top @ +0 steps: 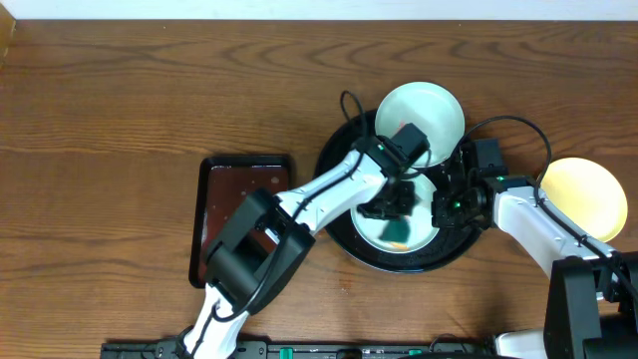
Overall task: Clean dirty plates on tray and stack at the side
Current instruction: 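Scrub the lower green plate with the sponge while right gripper holds it, then return the sponge to the small dark tray with the left gripper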
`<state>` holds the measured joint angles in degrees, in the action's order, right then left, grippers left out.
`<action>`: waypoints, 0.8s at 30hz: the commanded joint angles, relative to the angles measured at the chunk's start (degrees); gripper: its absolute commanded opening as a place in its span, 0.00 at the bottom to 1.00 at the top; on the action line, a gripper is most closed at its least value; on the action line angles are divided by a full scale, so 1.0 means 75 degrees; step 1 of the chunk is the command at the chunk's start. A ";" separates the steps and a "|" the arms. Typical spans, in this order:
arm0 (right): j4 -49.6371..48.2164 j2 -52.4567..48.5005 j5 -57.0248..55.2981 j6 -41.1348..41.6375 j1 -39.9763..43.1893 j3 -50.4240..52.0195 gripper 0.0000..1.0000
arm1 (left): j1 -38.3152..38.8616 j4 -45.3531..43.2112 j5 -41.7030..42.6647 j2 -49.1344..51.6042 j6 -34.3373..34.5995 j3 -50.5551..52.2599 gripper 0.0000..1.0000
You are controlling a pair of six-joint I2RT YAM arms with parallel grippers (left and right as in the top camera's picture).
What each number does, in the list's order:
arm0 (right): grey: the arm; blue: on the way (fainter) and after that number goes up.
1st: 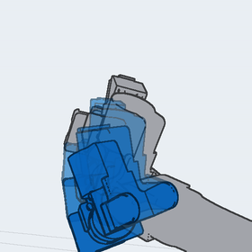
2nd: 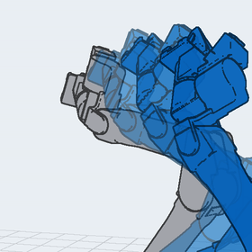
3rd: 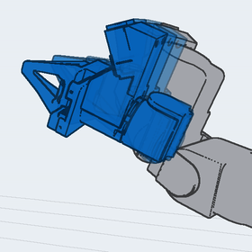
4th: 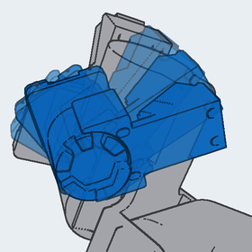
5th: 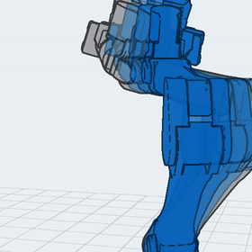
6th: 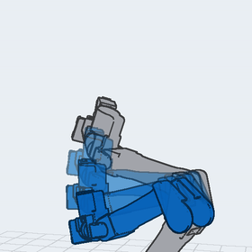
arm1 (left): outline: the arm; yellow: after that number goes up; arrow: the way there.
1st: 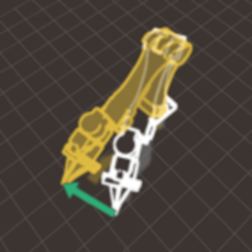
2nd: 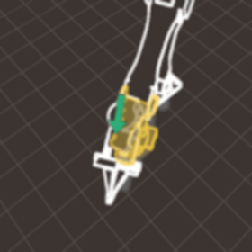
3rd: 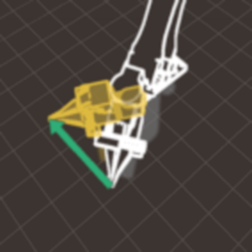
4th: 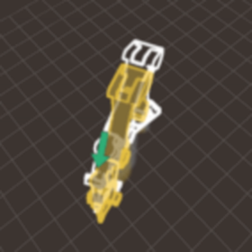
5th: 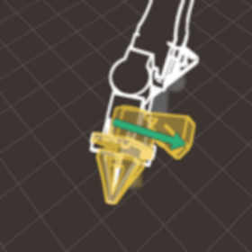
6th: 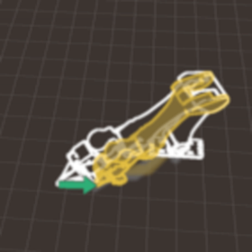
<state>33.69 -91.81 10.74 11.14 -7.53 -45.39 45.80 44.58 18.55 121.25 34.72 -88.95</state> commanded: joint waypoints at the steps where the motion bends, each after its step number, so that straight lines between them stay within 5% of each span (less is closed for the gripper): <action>1: 0.0192 -0.0146 -0.0600 -0.0119 -0.0017 0.0169 0.01 | -0.0458 0.0667 -0.2215 0.0163 -0.0017 0.0184 0.07; 12: 0.0172 -0.0146 -0.0551 -0.0122 -0.0017 0.0169 0.01 | -0.0533 0.1553 -0.3022 -0.0108 -0.0015 -0.0157 0.07; 24: 0.0163 -0.0082 -0.0408 -0.0204 -0.0012 -0.0041 0.01 | -0.0600 0.2515 -0.3381 -0.3217 0.0064 -0.0192 0.08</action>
<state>33.56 -91.81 10.94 11.11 -7.53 -45.50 42.00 61.39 -1.67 103.72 34.76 -90.19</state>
